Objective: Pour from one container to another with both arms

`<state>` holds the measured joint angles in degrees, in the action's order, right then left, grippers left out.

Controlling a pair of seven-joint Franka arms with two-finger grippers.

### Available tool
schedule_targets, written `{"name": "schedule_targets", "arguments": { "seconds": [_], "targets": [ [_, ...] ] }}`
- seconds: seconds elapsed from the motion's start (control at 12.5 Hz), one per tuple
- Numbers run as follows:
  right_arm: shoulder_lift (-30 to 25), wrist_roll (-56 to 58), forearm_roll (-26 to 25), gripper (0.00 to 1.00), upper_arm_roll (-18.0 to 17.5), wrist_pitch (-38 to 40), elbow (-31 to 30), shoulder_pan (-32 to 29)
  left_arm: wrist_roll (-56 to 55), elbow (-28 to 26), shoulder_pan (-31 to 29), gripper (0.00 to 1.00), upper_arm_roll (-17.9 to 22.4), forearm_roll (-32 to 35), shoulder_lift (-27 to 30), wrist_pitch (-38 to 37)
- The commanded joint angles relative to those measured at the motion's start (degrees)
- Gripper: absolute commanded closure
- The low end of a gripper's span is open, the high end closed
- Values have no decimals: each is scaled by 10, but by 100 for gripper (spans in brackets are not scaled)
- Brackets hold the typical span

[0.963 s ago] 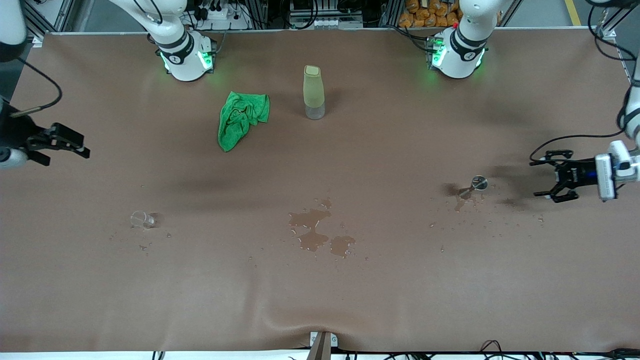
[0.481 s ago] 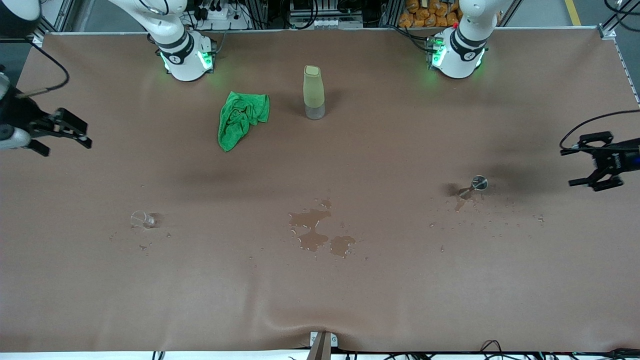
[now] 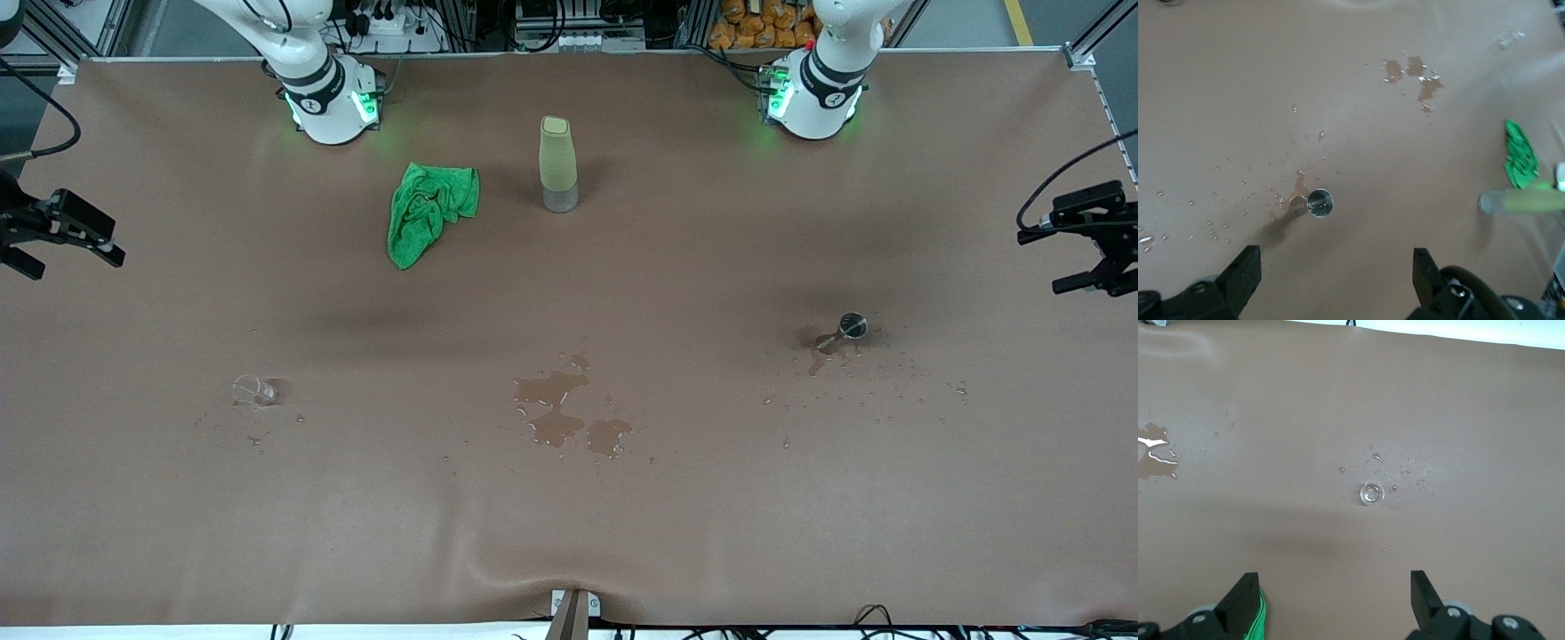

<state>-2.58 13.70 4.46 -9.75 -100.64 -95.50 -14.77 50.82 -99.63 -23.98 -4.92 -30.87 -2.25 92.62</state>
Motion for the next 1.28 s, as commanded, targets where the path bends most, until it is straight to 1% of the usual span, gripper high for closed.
{"name": "schedule_targets", "arguments": {
  "seconds": [0.0,0.08,0.16,0.24,0.4,0.48,0.56,0.64,0.72,0.8,0.88,0.96,1.2],
  "targets": [
    [6,-10,-13,0,-1,15,17,21,-96,-17,66,0,23,52,41,46],
    [6,-12,-16,0,22,22,17,46,-139,-16,104,0,47,73,52,59],
    [6,-17,-16,0,44,30,22,65,-170,-16,153,0,84,93,64,72],
    [7,-18,-16,0,57,36,28,76,-187,-16,196,0,121,111,71,76],
    [12,-30,-16,0,136,60,50,156,-195,-14,251,0,187,116,78,84],
    [16,-69,-17,0,156,80,60,184,-195,-14,274,0,213,118,77,95],
    [16,-98,-23,0,160,94,68,192,-197,-14,285,0,231,118,77,104],
    [15,-98,-33,0,159,95,68,196,-198,-14,289,0,234,123,75,119],
    [15,-97,-38,0,161,95,68,201,-203,-14,290,0,233,151,74,131],
    [17,-97,-39,0,161,89,66,200,-241,-7,296,0,230,183,74,136],
    [17,-97,-38,0,161,88,66,199,-303,2,304,0,224,200,68,138],
    [19,-97,-38,0,161,88,65,198,-353,9,308,0,211,209,65,138],
    [24,-97,-38,0,161,88,63,196,-398,31,309,0,165,234,50,138]
  ]
}}
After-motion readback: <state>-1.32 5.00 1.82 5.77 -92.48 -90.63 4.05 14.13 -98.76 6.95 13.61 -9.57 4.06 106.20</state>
